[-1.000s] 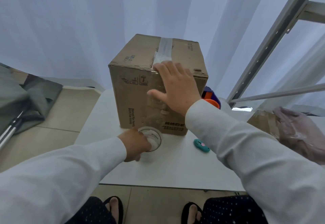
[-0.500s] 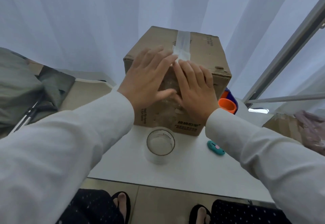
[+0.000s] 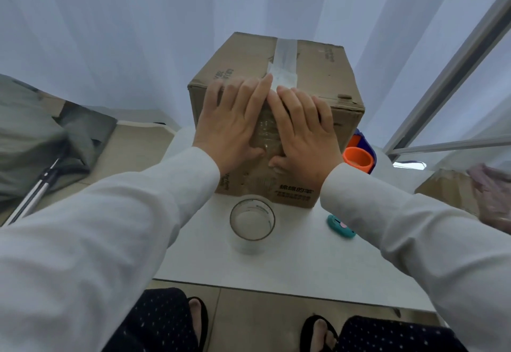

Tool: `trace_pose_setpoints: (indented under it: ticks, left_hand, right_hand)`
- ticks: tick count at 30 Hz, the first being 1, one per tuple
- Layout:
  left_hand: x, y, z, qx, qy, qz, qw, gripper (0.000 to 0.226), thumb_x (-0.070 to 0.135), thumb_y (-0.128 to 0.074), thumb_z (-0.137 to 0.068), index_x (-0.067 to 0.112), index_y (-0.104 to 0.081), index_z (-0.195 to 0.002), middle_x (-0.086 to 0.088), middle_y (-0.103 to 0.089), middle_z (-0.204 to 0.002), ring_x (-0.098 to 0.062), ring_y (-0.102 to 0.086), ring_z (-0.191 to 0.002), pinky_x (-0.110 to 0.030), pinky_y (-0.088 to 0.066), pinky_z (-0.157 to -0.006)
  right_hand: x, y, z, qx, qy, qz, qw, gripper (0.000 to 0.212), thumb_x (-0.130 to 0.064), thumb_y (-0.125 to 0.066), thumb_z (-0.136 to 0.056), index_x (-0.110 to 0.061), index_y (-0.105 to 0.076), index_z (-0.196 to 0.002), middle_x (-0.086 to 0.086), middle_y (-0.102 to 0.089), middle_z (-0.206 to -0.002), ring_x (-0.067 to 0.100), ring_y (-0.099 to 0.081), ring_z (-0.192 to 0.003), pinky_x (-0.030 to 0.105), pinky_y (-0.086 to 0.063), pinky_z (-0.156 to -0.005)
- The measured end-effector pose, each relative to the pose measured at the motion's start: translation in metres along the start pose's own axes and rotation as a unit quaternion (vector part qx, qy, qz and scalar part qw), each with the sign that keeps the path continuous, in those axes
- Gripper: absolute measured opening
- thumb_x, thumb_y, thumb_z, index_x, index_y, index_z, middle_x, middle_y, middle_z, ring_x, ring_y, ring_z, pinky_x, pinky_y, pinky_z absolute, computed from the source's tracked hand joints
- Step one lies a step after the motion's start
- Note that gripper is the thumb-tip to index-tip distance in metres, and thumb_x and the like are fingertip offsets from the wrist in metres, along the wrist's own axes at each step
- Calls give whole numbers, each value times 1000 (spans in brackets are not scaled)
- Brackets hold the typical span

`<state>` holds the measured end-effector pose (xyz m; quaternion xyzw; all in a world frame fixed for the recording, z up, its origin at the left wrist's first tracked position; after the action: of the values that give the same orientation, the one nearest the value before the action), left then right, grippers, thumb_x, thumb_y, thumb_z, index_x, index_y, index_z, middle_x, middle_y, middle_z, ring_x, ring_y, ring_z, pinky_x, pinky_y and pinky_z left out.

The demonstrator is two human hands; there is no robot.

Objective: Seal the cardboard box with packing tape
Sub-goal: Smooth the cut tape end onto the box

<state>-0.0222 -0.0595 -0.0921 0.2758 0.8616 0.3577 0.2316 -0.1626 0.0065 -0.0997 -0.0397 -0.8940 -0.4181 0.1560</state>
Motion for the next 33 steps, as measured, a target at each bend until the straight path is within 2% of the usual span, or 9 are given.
trace_pose_setpoints:
  ticks: [2, 6, 10, 13, 15, 18, 23, 29, 33]
  left_hand:
    - [0, 0, -1, -2, -5, -21, 1000, 117, 63, -71, -50, 10, -16, -139, -13, -40, -129, -26, -29, -114, -43, -19, -96]
    - [0, 1, -1, 9, -12, -60, 998, 120, 71, -68, -53, 5, -16, -139, -8, -27, -121, -25, -31, -110, -41, -22, -90]
    - [4, 7, 3, 23, -12, -40, 999, 101, 61, -64, -63, 7, -24, -138, -10, -46, -124, -25, -34, -110, -39, -23, -89]
    - [3, 12, 5, 35, -10, -2, 999, 81, 55, -51, -70, 10, -33, -136, -8, -53, -125, -23, -33, -114, -37, -22, -93]
    - [1, 11, 6, 38, -17, 17, 999, 81, 55, -53, -69, 12, -33, -135, -7, -49, -127, -23, -33, -117, -38, -20, -98]
    - [3, 4, 6, 25, -12, 15, 999, 97, 60, -64, -56, 15, -28, -134, -3, -32, -127, -25, -30, -120, -43, -16, -105]
    - [9, 0, 4, 13, -7, 4, 1000, 106, 58, -73, -49, 13, -25, -131, -4, -26, -124, -26, -26, -118, -46, -13, -104]
    - [7, 1, 1, 14, -15, -6, 1000, 105, 58, -77, -46, 11, -30, -127, -5, -29, -122, -26, -30, -115, -44, -20, -98]
    - [0, 6, 0, 34, -29, 19, 999, 76, 55, -61, -66, 13, -38, -125, -5, -37, -121, -24, -35, -111, -39, -23, -94]
  right_hand:
    - [0, 1, -1, -14, 2, 4, 1000, 113, -45, -80, -53, -10, -17, -140, 7, -18, -137, 29, -20, -128, 40, -9, -109]
    - [7, 6, 1, -28, 15, -3, 999, 114, -45, -82, -51, -11, -19, -140, 6, -21, -136, 27, -23, -127, 38, -11, -108]
    - [14, 23, -4, -14, -13, -77, 997, 89, -56, -70, -64, -15, -32, -133, 8, -43, -127, 24, -37, -112, 35, -24, -96]
    - [22, 34, -13, 0, -64, -115, 991, 73, -54, -68, -69, -14, -43, -125, 11, -57, -112, 27, -49, -98, 33, -30, -86]
    - [26, 30, -8, -3, -64, -65, 996, 74, -57, -67, -66, -15, -44, -122, 10, -56, -113, 26, -43, -100, 33, -25, -85]
    - [23, 17, 7, -29, -56, -27, 998, 91, -61, -70, -59, -13, -36, -129, 11, -49, -124, 25, -33, -110, 36, -21, -93]
    - [19, 11, 11, -15, -49, -15, 999, 101, -55, -73, -55, -10, -26, -133, 7, -28, -127, 27, -30, -116, 37, -18, -99]
    - [15, 14, 8, -21, -71, -19, 997, 95, -49, -77, -51, -12, -34, -127, 10, -40, -119, 26, -35, -106, 37, -23, -93]
    - [18, 42, -9, -64, -76, -41, 994, 69, -64, -61, -67, -18, -46, -115, 6, -53, -107, 25, -46, -95, 37, -35, -84]
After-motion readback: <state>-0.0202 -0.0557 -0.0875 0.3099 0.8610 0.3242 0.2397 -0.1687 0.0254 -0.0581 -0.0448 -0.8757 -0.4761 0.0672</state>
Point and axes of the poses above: each hand's wrist, its own z-axis away from the middle knuckle, its own y-axis out of the back of the hand, x = y × z, the point moved 1 cm from there along -z, towards the middle knuckle
